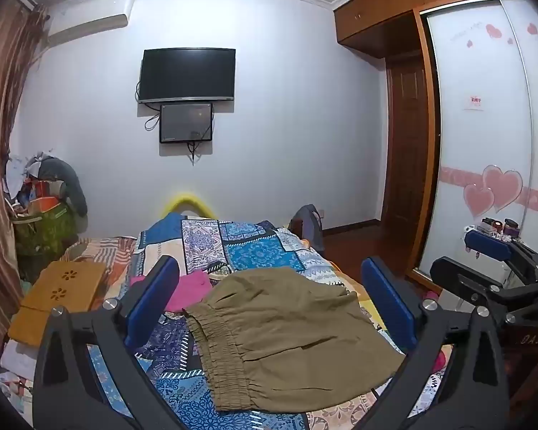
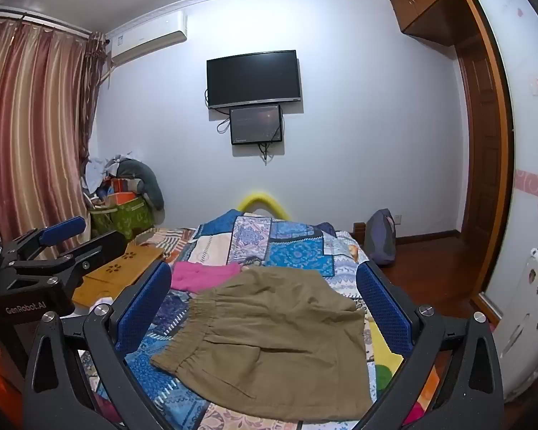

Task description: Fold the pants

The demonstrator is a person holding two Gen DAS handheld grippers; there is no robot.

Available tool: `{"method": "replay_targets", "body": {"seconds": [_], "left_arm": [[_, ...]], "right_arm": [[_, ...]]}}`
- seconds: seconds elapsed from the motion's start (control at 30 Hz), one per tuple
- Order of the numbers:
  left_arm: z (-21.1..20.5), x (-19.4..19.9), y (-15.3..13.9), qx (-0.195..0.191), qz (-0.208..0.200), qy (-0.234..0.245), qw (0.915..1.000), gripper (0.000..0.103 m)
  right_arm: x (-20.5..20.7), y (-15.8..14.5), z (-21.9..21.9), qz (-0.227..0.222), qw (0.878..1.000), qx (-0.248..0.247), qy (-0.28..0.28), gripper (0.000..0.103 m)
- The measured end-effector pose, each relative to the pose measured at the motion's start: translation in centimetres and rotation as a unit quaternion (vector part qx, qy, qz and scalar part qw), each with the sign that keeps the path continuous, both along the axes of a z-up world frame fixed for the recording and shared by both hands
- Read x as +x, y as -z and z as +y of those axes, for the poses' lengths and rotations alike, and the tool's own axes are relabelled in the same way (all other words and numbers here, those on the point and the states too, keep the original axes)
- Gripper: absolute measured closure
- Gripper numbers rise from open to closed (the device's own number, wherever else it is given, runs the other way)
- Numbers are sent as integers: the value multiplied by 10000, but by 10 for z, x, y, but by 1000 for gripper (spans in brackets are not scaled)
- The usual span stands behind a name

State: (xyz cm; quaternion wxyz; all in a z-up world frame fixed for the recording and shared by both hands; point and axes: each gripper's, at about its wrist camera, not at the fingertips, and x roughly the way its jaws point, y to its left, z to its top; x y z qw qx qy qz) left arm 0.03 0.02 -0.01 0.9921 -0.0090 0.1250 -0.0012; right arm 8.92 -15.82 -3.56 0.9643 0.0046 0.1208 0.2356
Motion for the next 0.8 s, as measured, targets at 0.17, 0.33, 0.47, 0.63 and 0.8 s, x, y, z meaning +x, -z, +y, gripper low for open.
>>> {"method": "replay_targets", "body": {"seconds": [0.17, 0.33, 0.47, 0.63, 0.8], "left_arm": [[-2, 1, 0, 95, 4, 17, 10000, 0], [-3, 3, 0, 55, -28, 19, 10000, 0], [-1, 0, 1, 59, -99, -28, 9999, 0], [-1, 0, 2, -8, -68, -44, 10000, 0], [3, 3, 3, -48, -44, -53, 10000, 0]], "right_arm": [[0, -1, 0, 3, 10000, 30, -7, 0], [0, 0, -2, -16, 10000, 29, -2, 0], [3, 2, -4, 6, 10000, 59, -1, 0], [1, -2, 1, -4, 10000, 33, 21, 0], [0, -1, -1, -13, 10000, 27, 25, 0]]}}
